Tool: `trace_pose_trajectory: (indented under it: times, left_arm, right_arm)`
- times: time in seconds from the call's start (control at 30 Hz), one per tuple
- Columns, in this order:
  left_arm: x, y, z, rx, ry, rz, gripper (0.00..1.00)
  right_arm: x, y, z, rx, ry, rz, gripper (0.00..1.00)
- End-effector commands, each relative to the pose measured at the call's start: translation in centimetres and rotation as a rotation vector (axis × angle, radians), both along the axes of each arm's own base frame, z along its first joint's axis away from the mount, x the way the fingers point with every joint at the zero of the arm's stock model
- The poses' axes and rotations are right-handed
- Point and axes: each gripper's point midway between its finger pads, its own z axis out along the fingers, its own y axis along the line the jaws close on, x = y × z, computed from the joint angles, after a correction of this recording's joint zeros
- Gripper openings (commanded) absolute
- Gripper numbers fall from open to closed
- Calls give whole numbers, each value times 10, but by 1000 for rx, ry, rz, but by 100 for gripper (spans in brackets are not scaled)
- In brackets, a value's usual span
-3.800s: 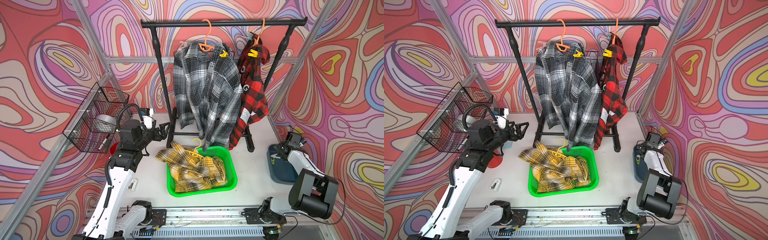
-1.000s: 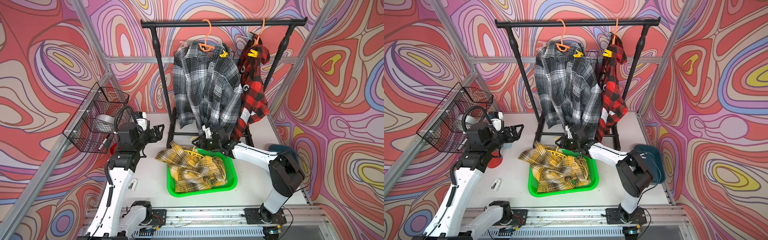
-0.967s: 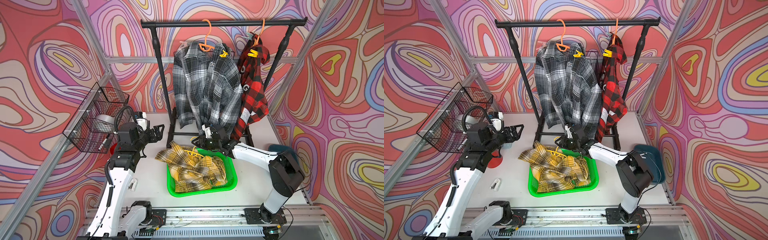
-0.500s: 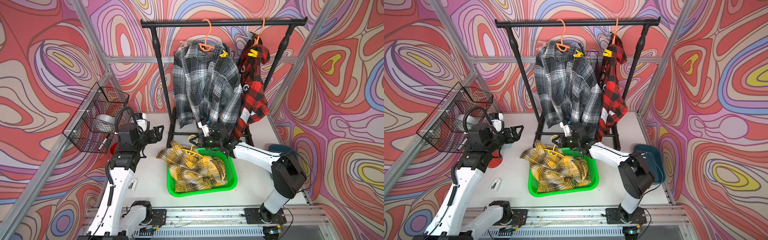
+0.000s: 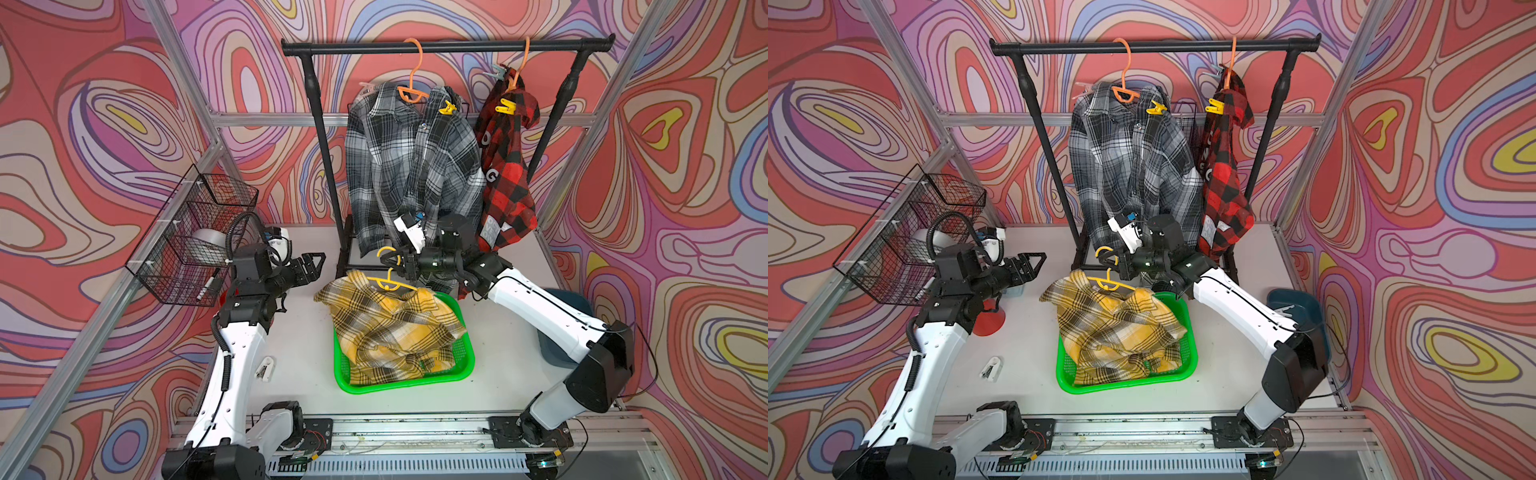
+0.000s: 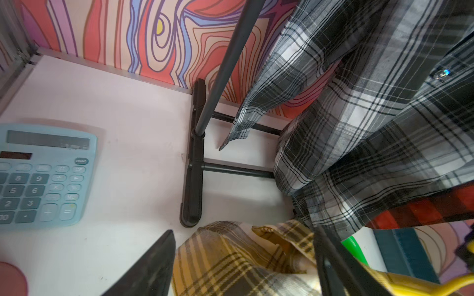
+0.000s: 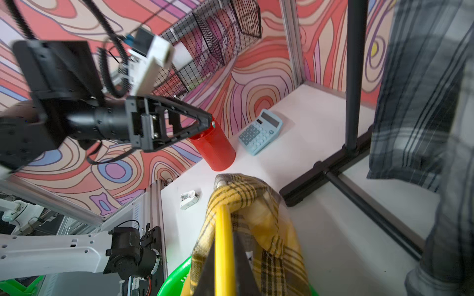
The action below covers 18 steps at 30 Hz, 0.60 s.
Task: Remove the clothespins securing long-sleeve shirts to the hanger
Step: Remove the long-sleeve shirt from the hanger.
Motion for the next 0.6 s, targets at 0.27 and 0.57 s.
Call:
trace_pose_trajectory:
  times: [0.27,0.57]
  left_arm:
    - [-6,-27,18,-321,-61,-254,76]
    - [-16,-38,35,-335,-186,-378,77]
  right_arm:
    - [-26,-36,80,45,-184,100,0]
    - [-12,-58,91,57,-180,70,0]
